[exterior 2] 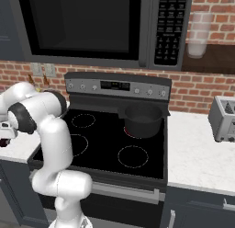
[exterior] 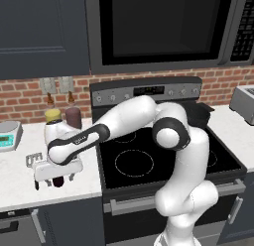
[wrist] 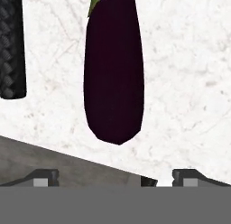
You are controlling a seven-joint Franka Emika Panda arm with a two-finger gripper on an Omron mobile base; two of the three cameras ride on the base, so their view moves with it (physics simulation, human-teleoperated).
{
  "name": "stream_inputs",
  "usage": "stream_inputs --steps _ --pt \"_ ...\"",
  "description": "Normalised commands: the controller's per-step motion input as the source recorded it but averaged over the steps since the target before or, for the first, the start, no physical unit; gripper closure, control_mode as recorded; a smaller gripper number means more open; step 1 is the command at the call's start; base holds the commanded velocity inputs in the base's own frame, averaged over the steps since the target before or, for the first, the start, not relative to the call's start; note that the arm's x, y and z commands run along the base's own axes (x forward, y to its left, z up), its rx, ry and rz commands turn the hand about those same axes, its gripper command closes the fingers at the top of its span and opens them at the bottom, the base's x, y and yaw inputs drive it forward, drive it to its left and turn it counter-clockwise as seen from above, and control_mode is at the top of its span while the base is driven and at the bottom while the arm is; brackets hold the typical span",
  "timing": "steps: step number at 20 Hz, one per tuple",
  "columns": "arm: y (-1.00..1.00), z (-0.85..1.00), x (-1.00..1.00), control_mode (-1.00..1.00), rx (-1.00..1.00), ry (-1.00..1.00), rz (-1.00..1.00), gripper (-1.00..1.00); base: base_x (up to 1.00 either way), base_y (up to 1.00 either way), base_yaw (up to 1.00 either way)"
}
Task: Put the eggplant and sweet potato in the pot. Retrieve the spatula and lightly stir the vegetables in the pot.
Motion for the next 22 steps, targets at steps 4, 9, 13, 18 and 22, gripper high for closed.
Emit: stream_inputs --steps 4,9,13,18,22 --pt "0.14 -0.22 0.18 -1.00 0.00 -0.14 -0.05 -1.00 0.00 0.00 0.00" --pt "0.07 -0.13 0.28 -1.00 0.00 -0.06 -0.06 -1.00 0.00 0.00 0.00" --pt "0.09 -0.17 0.27 -1.00 0.00 -0.01 -0.05 -1.00 0.00 0.00 0.00" --pt "0.01 -0.24 0.22 -1.00 0.00 0.00 -0.02 -1.00 0.00 0.00 0.00" --pt "0.00 -0.37 0.12 -1.00 0.00 0.00 -0.02 -1.00 0.00 0.00 0.00"
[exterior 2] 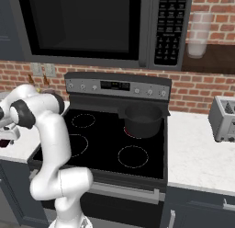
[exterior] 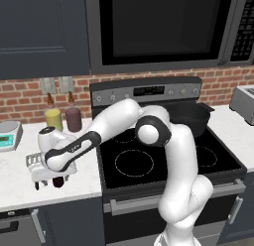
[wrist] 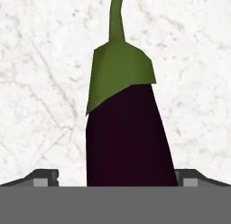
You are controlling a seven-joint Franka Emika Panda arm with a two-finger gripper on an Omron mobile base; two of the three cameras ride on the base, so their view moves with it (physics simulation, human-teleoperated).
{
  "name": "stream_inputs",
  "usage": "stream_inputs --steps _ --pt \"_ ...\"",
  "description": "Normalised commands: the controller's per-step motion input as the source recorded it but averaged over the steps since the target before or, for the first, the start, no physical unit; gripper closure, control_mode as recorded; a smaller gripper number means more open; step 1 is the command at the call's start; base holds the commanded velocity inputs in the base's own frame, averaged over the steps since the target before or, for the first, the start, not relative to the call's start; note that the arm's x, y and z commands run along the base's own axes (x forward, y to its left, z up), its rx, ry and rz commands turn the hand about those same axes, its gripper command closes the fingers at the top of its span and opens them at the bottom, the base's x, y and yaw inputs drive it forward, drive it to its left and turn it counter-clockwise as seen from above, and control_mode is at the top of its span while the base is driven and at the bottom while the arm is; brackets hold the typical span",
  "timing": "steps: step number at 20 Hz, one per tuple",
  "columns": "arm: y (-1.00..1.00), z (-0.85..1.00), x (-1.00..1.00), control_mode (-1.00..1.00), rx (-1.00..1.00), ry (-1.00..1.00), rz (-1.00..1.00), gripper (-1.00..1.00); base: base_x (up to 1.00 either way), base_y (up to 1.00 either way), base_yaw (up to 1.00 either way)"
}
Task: Put the eggplant and sweet potato in the pot. Retrieve the spatula and lightly stir the vegetables in the pot.
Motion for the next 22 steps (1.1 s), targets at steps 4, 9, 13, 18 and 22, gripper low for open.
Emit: stream_inputs --steps 4,9,13,18,22 --pt "-0.02 -0.26 0.01 -1.00 0.00 0.03 -0.04 1.00 0.00 0.00 0.00" --pt "-0.12 -0.08 0.01 -1.00 0.01 0.05 -0.01 1.00 0.00 0.00 0.00" --pt "-0.12 0.00 0.00 -1.00 0.00 0.00 0.00 1.00 0.00 0.00 0.00" --pt "-0.72 0.08 0.00 -1.00 0.00 0.00 -0.06 1.00 0.00 0.00 0.00" --pt "-1.00 0.25 0.00 -1.00 0.00 -0.01 -0.13 1.00 0.00 0.00 0.00"
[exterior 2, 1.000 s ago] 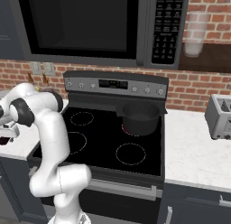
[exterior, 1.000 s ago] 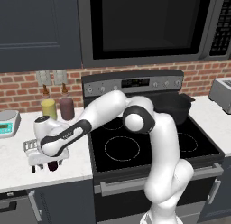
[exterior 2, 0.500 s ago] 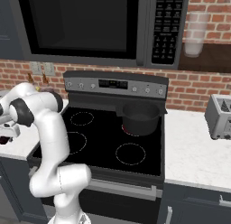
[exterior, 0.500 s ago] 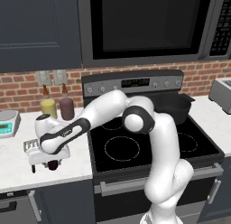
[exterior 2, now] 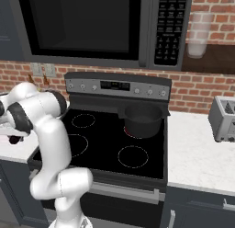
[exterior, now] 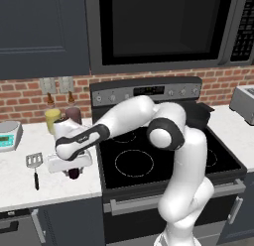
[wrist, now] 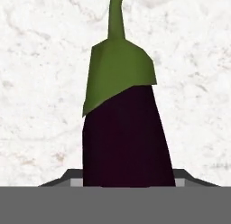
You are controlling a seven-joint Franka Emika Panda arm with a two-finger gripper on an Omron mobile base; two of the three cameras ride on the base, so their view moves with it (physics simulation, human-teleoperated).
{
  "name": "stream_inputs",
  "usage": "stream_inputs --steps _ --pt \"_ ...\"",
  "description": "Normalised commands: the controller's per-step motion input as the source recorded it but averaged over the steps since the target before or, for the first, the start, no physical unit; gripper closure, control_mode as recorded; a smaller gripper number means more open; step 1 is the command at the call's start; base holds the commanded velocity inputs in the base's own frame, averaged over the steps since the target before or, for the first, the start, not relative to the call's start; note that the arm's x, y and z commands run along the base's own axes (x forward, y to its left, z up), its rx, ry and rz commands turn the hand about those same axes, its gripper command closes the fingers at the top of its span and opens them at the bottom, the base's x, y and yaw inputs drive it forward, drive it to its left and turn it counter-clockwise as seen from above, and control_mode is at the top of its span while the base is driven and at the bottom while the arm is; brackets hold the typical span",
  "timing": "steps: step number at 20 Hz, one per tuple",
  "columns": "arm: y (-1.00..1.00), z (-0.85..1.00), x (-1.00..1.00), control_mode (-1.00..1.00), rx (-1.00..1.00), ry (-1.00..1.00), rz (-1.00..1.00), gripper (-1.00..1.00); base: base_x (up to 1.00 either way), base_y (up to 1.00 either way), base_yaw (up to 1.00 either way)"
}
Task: Put the eggplant and sweet potato in the pot. Retrieve the spatula and lightly stir the vegetables in the pot.
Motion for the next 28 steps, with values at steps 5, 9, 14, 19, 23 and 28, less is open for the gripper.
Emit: stream_inputs --steps 5,9,14,19,23,28 --pt "-1.00 0.36 0.00 -1.00 0.00 -0.06 -0.14 1.00 0.00 0.00 0.00" --pt "-1.00 0.38 0.00 -1.00 0.01 -0.12 -0.13 1.00 0.00 0.00 0.00" --pt "-1.00 0.47 0.00 -1.00 0.03 -0.15 -0.13 1.00 0.00 0.00 0.00" --pt "-1.00 0.56 0.00 -1.00 0.04 -0.11 -0.13 1.00 0.00 0.00 0.00" --pt "-1.00 0.69 0.00 -1.00 0.08 -0.16 -0.10 1.00 0.00 0.00 0.00" --pt "-0.95 0.70 0.02 -1.00 0.10 -0.19 -0.06 1.00 0.00 0.00 0.00"
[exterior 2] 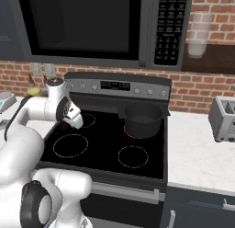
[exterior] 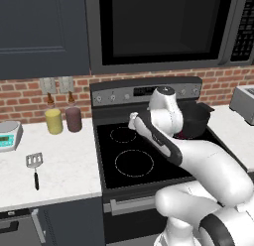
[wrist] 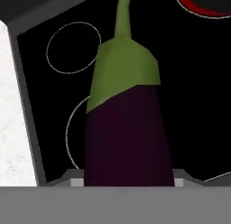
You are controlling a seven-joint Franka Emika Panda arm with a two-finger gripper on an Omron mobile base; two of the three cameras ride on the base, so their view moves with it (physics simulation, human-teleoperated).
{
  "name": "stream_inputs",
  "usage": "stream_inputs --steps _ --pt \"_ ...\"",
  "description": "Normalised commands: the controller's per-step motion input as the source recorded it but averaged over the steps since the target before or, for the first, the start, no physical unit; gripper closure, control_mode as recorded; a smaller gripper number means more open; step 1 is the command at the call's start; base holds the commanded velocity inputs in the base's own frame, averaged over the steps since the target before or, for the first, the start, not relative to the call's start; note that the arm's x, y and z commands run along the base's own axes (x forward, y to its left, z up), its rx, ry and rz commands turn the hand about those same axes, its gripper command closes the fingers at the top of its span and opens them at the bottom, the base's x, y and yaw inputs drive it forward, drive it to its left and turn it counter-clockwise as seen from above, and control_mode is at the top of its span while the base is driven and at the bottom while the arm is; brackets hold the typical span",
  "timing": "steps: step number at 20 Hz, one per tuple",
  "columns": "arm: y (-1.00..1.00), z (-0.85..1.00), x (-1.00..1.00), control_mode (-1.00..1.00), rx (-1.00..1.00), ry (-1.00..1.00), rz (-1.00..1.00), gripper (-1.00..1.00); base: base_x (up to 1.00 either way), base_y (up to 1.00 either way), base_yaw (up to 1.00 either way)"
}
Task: Put the eggplant and sweet potato in the pot. Retrieve the spatula and lightly stir the vegetables in the pot.
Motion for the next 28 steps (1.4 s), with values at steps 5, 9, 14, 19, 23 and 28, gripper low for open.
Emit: stream_inputs --steps 5,9,14,19,23,28 --pt "-0.83 0.41 0.33 -1.00 0.09 -0.15 -0.10 1.00 0.00 0.00 0.00" --pt "-0.81 0.29 0.48 -1.00 0.09 -0.16 -0.13 1.00 0.00 0.00 0.00" --pt "-0.81 0.30 0.51 -1.00 0.10 -0.16 -0.13 1.00 0.00 0.00 0.00" --pt "-0.75 0.30 0.53 -1.00 0.04 -0.05 -0.10 1.00 0.00 0.00 0.00" --pt "-0.65 0.13 0.49 -1.00 0.00 0.00 -0.05 1.00 0.00 0.00 0.00" --pt "-0.58 -0.04 0.57 -1.00 0.00 0.00 -0.04 1.00 0.00 0.00 0.00"
